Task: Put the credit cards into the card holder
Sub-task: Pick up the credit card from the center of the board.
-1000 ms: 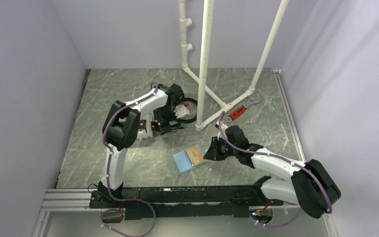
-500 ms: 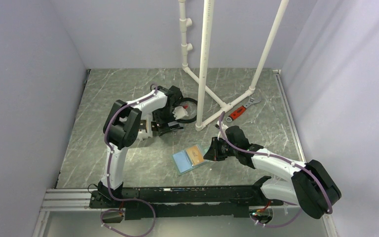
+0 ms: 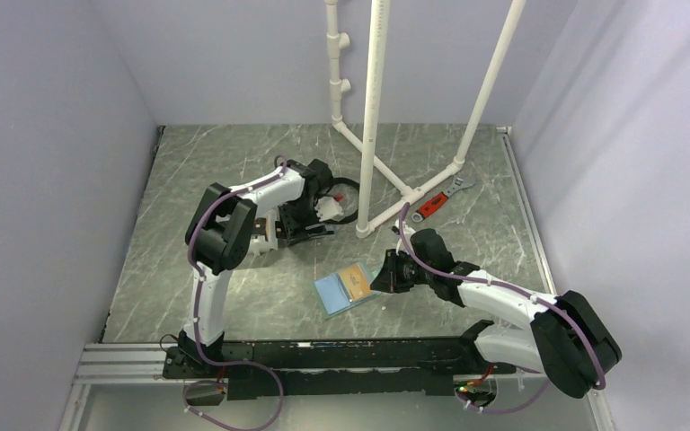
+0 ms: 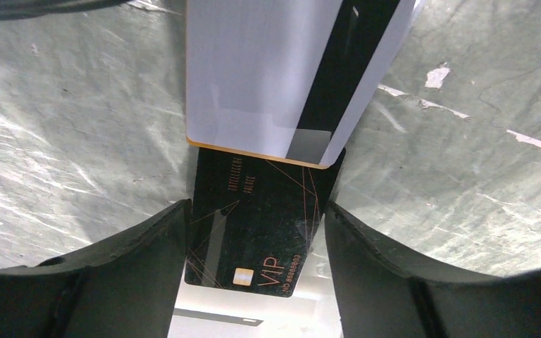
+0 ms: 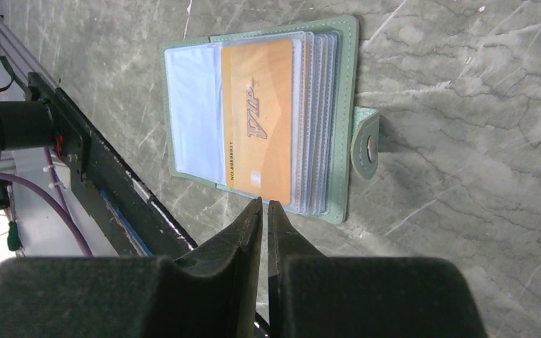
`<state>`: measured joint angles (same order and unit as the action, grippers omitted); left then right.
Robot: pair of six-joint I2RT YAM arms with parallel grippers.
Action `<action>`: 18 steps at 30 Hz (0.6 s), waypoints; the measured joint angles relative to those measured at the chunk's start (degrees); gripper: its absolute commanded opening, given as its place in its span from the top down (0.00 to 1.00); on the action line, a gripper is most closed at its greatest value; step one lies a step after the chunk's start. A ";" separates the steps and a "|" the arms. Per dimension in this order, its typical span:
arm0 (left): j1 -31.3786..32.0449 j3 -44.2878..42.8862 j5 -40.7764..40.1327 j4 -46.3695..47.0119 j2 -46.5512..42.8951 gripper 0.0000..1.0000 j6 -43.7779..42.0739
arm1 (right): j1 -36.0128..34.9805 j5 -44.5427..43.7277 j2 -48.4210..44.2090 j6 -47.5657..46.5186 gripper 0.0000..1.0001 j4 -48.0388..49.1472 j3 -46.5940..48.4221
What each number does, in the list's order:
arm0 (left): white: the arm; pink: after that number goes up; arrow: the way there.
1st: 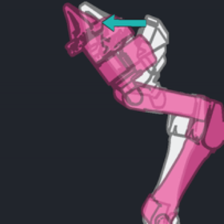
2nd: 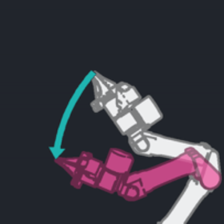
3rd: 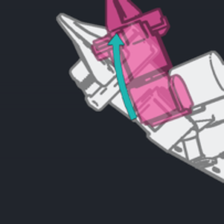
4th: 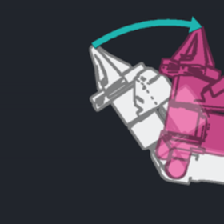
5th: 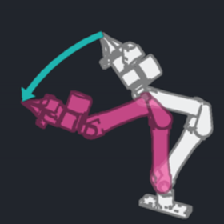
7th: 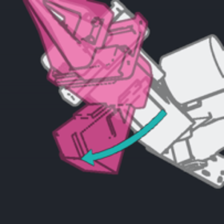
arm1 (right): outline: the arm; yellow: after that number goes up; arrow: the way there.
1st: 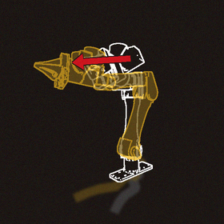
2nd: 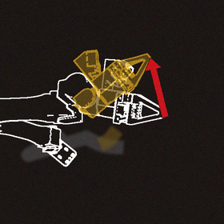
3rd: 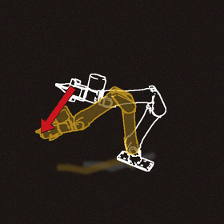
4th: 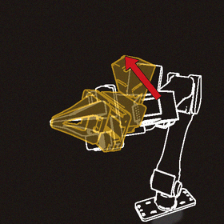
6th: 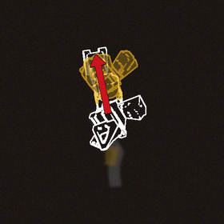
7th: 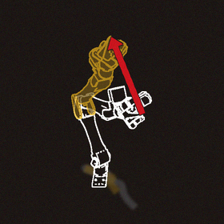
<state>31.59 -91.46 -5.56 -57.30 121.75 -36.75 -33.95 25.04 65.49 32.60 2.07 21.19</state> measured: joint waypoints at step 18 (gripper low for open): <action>5.42 4.35 -4.44 -0.35 -4.11 0.58 0.68 | 0.00 0.02 -0.33 0.63 0.90 0.20 -0.44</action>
<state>37.01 -87.11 -10.00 -57.65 117.64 -36.07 -33.95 25.06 65.17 33.23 2.26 20.75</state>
